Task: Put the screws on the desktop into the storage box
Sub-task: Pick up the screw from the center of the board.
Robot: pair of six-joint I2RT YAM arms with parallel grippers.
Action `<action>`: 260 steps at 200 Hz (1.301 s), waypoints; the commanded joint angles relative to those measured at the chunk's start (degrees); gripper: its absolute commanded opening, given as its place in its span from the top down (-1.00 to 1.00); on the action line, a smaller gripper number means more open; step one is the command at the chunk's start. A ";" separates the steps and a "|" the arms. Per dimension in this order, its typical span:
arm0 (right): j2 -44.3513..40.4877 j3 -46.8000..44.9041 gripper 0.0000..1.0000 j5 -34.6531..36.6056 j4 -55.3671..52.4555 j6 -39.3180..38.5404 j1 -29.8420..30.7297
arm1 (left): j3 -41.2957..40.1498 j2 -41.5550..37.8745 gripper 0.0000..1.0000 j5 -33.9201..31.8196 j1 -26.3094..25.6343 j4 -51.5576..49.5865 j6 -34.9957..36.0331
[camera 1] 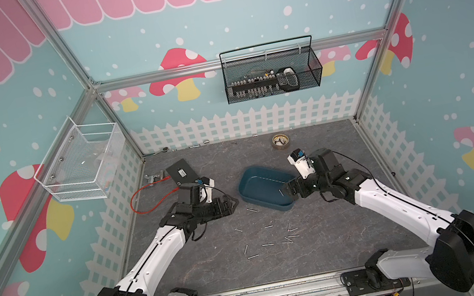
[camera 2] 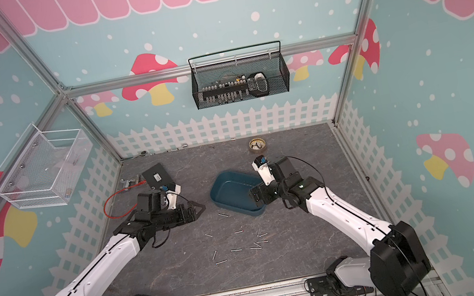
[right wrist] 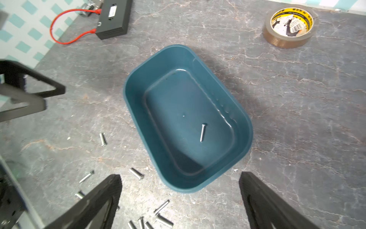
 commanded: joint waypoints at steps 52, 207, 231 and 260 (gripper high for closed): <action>-10.59 -11.52 -0.98 -11.23 10.80 1.01 -0.44 | 7.43 8.44 -0.96 -10.44 -8.99 -15.35 -3.98; -14.32 -15.18 -0.89 -19.26 8.12 -2.33 -0.38 | 7.44 16.29 -0.42 -15.02 -12.12 -18.72 -7.20; -14.49 -15.31 -0.89 -18.43 8.08 -2.24 -0.37 | 8.22 18.12 -0.31 -14.85 -12.20 -18.73 -6.49; -14.49 -15.30 -0.88 -17.92 8.01 -2.21 -0.35 | 8.76 20.08 -0.21 -14.10 -12.29 -18.21 -6.82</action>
